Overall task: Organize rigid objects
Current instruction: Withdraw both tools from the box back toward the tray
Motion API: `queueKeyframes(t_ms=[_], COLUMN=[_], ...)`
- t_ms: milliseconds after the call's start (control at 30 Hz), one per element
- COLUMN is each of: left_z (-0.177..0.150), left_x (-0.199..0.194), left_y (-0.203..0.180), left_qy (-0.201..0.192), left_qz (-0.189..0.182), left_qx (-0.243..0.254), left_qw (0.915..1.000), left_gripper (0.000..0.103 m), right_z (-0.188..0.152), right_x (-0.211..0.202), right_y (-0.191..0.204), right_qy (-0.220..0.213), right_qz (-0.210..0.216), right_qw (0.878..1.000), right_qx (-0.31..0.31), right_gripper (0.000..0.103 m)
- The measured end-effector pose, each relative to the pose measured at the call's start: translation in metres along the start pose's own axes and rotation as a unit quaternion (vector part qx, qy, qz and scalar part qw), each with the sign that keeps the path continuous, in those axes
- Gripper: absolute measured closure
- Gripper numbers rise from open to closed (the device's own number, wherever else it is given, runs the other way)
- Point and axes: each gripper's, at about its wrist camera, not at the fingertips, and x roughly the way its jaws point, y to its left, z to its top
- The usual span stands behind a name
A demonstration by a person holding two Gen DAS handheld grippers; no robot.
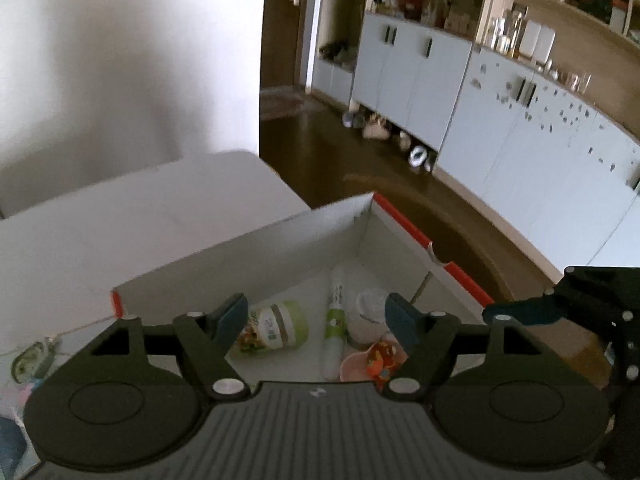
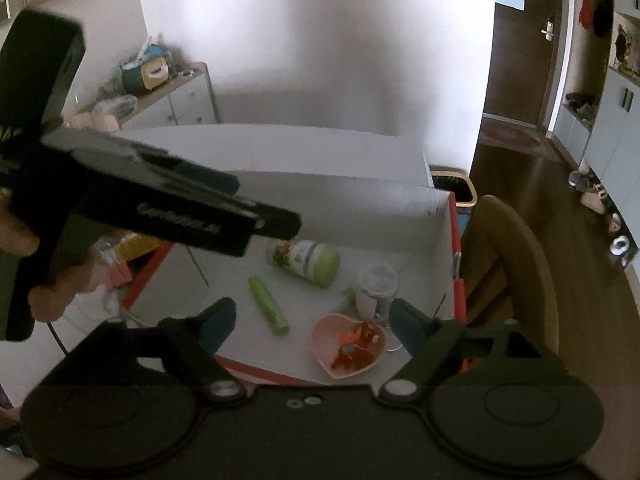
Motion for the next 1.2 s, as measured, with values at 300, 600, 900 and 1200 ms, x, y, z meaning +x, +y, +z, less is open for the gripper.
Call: queueKeyframes(t_ms=[300, 600, 900, 1200], left_z=[-0.02, -0.04, -0.059, -0.072], left_x=[-0.038, -0.077, -0.106, -0.129], left_y=[0.012, 0.043, 0.093, 0.153], left_qy=[-0.012, -0.036, -0.039, -0.052], left_qz=[0.008, 0.004, -0.007, 0.001], left_qx=[-0.007, -0.021, -0.039, -0.038], left_qw=[0.9999, 0.9991, 0.9984, 0.9979], left_gripper=[0.021, 0.02, 0.018, 0.003], right_z=[0.0, -0.002, 0.003, 0.01], right_x=[-0.028, -0.031, -0.014, 0.012], right_y=[0.02, 0.059, 0.114, 0.162], right_qy=[-0.044, -0.076, -0.063, -0.05], right_qz=[0.015, 0.037, 0.052, 0.049], right_qw=[0.999, 0.996, 0.996, 0.996], right_qx=[0.014, 0.043, 0.044, 0.056], right_gripper=[0.001, 0.001, 0.001, 0.001])
